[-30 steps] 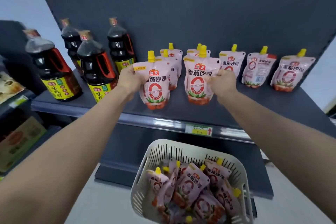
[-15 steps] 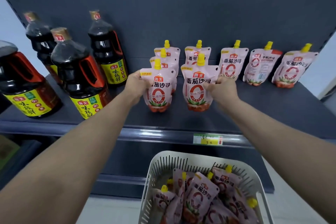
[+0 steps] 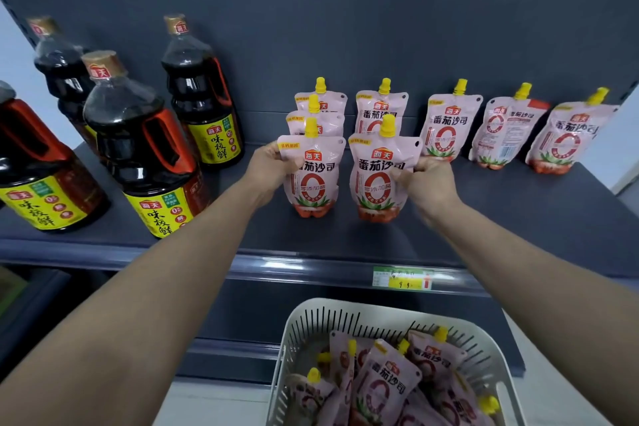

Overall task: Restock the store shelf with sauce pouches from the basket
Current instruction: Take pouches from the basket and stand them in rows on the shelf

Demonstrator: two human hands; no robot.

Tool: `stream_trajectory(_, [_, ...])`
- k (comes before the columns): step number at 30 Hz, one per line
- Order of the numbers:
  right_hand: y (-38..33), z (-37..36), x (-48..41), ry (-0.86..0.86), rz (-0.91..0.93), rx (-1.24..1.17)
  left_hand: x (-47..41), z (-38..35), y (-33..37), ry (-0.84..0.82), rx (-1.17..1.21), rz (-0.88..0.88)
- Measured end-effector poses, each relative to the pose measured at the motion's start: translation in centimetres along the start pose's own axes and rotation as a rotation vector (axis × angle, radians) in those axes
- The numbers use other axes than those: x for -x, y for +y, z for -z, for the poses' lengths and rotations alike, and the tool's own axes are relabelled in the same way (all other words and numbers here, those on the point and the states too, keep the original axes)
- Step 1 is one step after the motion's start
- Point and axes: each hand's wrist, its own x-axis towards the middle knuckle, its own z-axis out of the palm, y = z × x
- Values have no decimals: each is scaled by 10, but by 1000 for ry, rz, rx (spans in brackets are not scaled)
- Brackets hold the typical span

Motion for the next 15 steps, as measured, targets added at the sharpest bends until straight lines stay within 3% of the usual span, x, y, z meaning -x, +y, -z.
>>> stream_trajectory(8, [1, -3, 10, -72, -22, -14, 7, 2, 0, 28, -34, -2])
stream_trajectory(15, [0, -23, 31, -165, -10, 4, 20, 19, 1, 180, -103, -69])
